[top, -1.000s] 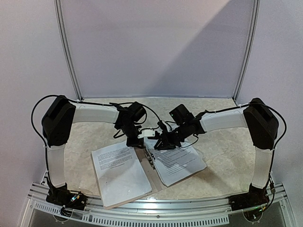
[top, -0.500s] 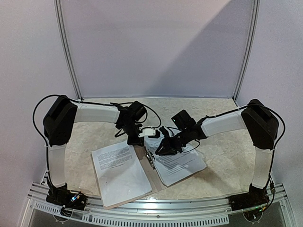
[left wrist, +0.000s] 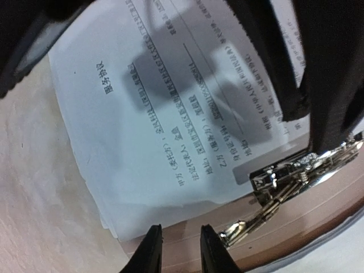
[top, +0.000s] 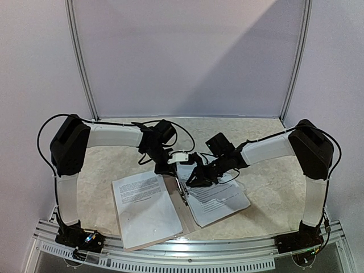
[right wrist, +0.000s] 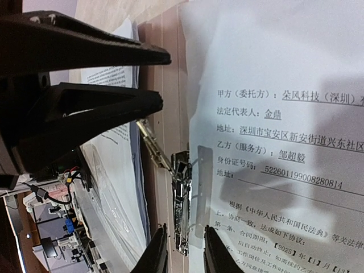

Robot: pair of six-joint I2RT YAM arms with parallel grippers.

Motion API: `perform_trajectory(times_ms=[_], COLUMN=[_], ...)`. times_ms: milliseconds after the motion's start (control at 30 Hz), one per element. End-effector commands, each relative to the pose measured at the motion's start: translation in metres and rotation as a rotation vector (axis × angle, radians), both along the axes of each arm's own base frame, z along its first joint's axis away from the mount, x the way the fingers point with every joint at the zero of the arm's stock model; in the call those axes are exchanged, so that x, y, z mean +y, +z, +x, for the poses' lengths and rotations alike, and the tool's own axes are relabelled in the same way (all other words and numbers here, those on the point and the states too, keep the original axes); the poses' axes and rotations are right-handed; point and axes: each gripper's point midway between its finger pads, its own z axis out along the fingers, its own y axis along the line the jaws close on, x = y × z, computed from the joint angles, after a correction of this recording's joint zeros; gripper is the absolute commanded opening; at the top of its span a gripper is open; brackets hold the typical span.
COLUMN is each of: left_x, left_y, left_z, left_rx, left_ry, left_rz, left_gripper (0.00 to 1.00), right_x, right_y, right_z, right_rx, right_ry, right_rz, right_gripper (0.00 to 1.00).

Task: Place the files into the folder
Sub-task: Close the spring clip on the folder with some files.

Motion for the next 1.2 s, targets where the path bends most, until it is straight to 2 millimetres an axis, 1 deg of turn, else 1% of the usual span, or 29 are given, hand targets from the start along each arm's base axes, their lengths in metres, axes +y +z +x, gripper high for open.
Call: perform_trajectory(times_ms=[0,167,300,533,600,667,733,833,900,1000,1100,1167], left_x=[-0.016,-0.027,-0.030,-0.038,-0.039,-0.040,-0.038,-0.031,-0.020,0.002,0.031,0.052], left_y=[0.018,0.025,0.029,0.033,0.036,0.043,0.056,0.081,0.097,0.110,0.100,0.085], left_z=[-0.015,-0.034,-0.053,-0.085,-0.091,-0.093,-0.086,-0.067,-0.050,-0.036,-0.027,-0.024], left_rx=[0.002,0.015,0.027,0.057,0.062,0.059,0.030,-0.022,-0.036,-0.036,-0.048,-0.049], left_ry=[-0.043,-0.082,-0.111,-0.164,-0.175,-0.182,-0.167,-0.112,-0.054,0.007,0.075,0.123], left_rz=[-0.056,-0.080,-0.078,-0.081,-0.082,-0.089,-0.103,-0.129,-0.153,-0.180,-0.137,-0.086], left_gripper=[0.26,0.26,0.26,0.26,0.27,0.27,0.27,0.28,0.29,0.31,0.33,0.32], right_x=[-0.001,-0.011,-0.020,-0.026,-0.026,-0.027,-0.026,-0.015,-0.009,-0.004,0.002,0.008], right_y=[0.003,0.008,0.014,0.020,0.022,0.025,0.027,0.035,0.038,0.036,0.036,0.034], right_z=[0.003,0.006,0.005,-0.005,-0.009,-0.013,-0.017,-0.025,-0.031,-0.035,-0.036,-0.040], right_rx=[-0.024,-0.060,-0.079,-0.073,-0.064,-0.052,-0.046,-0.022,-0.018,-0.012,0.005,0.028], right_ry=[-0.013,-0.030,-0.035,-0.011,-0.002,0.006,0.016,0.042,0.059,0.065,0.064,0.080], right_rz=[-0.005,-0.049,-0.067,-0.060,-0.049,-0.038,-0.022,0.028,0.036,0.041,0.059,0.064], right_gripper=[0.22,0.22,0.22,0.24,0.26,0.28,0.31,0.37,0.41,0.44,0.44,0.43])
